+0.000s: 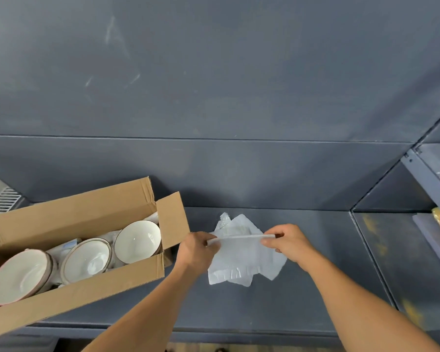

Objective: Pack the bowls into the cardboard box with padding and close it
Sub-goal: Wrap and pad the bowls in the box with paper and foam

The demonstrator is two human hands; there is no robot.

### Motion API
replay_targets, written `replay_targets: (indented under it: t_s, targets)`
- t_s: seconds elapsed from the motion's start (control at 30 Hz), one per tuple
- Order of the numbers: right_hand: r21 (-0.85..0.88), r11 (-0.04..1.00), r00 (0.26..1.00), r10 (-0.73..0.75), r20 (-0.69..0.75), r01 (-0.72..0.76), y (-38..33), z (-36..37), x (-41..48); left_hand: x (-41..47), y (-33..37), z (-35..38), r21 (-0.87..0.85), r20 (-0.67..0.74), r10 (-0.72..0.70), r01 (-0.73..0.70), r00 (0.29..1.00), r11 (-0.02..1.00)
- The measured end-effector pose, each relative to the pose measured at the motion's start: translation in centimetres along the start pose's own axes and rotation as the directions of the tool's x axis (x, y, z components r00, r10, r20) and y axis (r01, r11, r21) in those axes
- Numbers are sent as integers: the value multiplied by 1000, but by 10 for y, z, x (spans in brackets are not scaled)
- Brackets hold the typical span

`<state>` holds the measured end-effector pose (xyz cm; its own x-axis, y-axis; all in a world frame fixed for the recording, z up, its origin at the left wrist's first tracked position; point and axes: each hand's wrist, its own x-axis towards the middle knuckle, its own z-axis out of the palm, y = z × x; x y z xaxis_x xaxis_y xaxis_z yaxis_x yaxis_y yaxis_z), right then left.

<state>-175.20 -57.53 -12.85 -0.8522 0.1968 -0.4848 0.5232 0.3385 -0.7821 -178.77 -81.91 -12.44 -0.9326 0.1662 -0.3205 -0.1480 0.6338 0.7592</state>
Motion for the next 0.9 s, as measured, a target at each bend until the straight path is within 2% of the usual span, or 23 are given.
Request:
replay_targets:
  t_s: [0.17, 0.37, 0.43, 0.5, 0.57, 0.73, 0.9]
  targets:
    - [120, 993, 998, -27, 63, 19, -19, 3, 2, -1, 6, -13, -57, 1, -31, 31, 1000, 998]
    - [178, 980, 992, -104, 64, 91, -44, 23, -1, -9, 4, -28, -285, -80, -118, 90, 990, 954]
    - [207, 972, 990, -125, 58, 111, -49, 29, -1, -13, 3, -35, -432, -49, -152, 116, 987, 894]
    - [232, 966, 988, -131, 78, 110, -53, 34, -1, -19, 3, -44, -626, 48, -166, 159, 985, 763]
    - [252, 962, 983, -141, 118, 107, -57, 37, -2, -22, 0, -51, -706, 74, -156, 163, 985, 689]
    - [421, 907, 943, -132, 304, -9, -69, 46, -3, -25, -15, -62, -695, -28, -217, 137, 976, 706]
    - [529, 835, 887, -121, 446, -152, -75, 63, 2, -30, -32, -73, -606, -97, -194, 97, 976, 790]
